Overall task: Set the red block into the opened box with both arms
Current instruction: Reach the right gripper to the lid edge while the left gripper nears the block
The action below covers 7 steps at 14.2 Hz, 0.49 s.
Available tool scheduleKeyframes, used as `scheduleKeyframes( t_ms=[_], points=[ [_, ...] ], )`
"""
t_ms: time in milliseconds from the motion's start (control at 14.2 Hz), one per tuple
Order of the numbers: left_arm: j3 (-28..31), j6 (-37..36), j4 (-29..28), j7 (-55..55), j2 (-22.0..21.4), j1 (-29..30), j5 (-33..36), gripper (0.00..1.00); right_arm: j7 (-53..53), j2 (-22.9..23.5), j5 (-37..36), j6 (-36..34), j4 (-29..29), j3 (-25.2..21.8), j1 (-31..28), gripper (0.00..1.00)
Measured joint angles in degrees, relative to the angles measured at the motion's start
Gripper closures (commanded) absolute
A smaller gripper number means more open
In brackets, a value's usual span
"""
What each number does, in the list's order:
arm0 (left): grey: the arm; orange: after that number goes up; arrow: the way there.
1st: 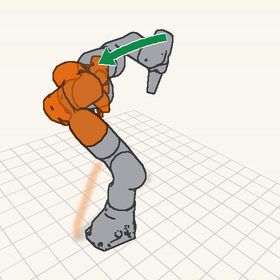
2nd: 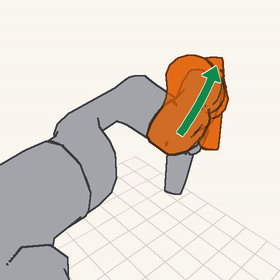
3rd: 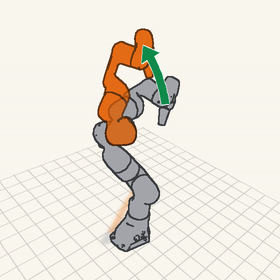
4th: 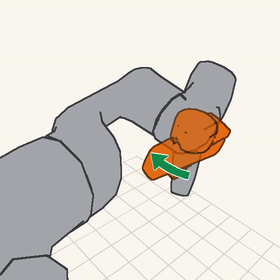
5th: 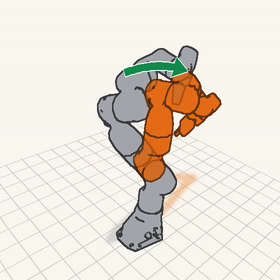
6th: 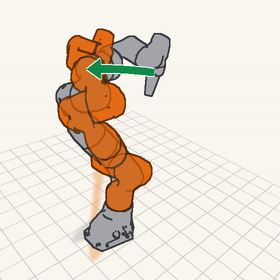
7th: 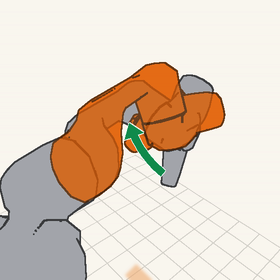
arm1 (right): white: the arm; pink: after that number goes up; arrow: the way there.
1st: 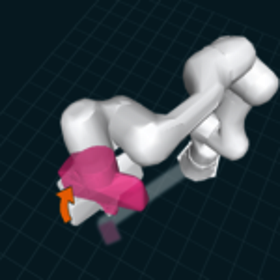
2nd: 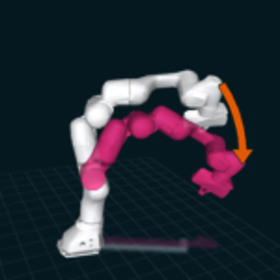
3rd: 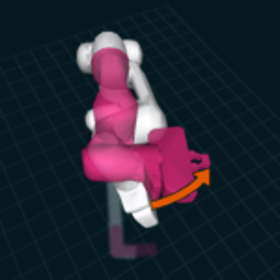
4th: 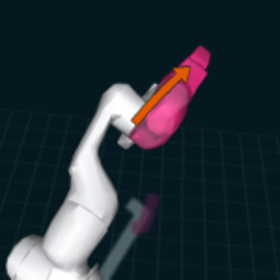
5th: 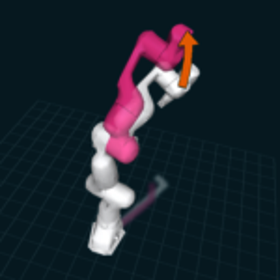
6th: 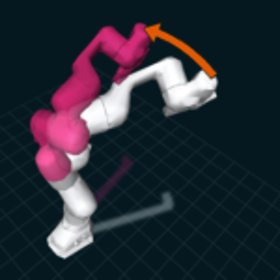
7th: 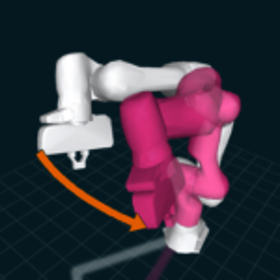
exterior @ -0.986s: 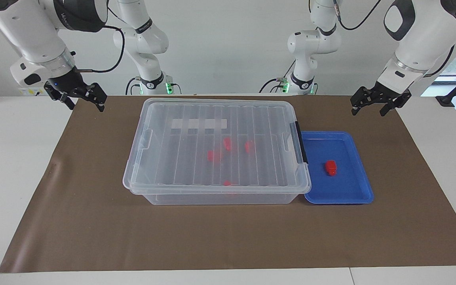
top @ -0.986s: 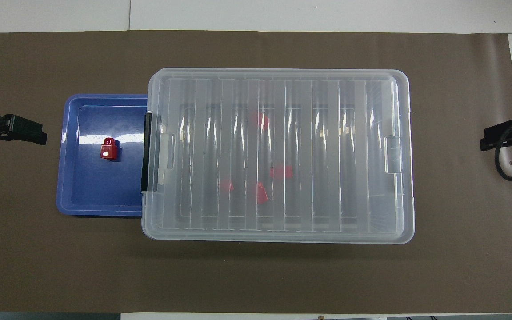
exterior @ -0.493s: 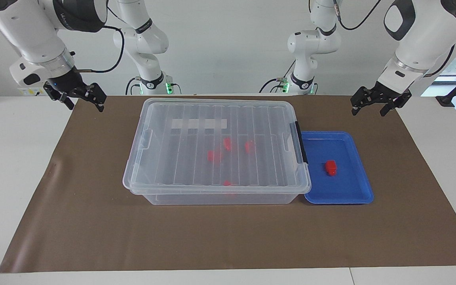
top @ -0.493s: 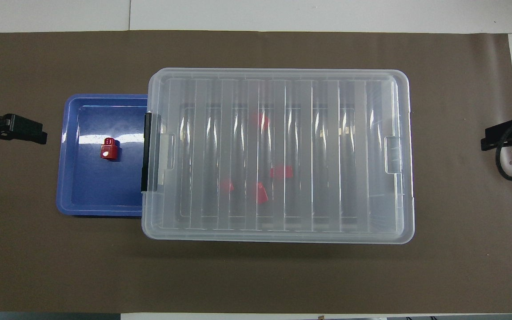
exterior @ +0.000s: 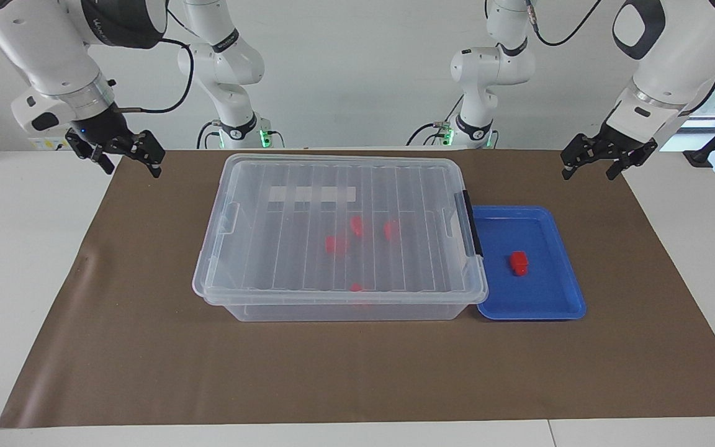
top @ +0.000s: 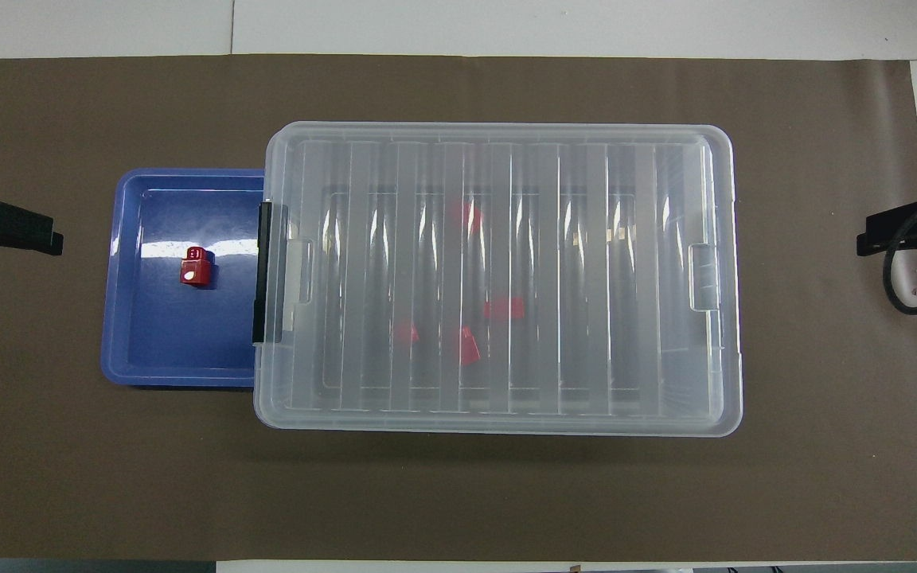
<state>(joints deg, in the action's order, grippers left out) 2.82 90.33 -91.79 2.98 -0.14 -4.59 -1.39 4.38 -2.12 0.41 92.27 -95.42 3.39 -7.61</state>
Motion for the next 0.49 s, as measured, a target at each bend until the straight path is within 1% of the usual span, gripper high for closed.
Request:
scheduleKeyframes(
  t_ms=[493],
  points=[
    [-1.43, 0.00, -0.09, 0.00, 0.00, -1.00, 0.00, 0.00, 8.23, 0.11, 0.79, 10.21, -8.99, 0.27, 6.93, 0.00]
  ],
)
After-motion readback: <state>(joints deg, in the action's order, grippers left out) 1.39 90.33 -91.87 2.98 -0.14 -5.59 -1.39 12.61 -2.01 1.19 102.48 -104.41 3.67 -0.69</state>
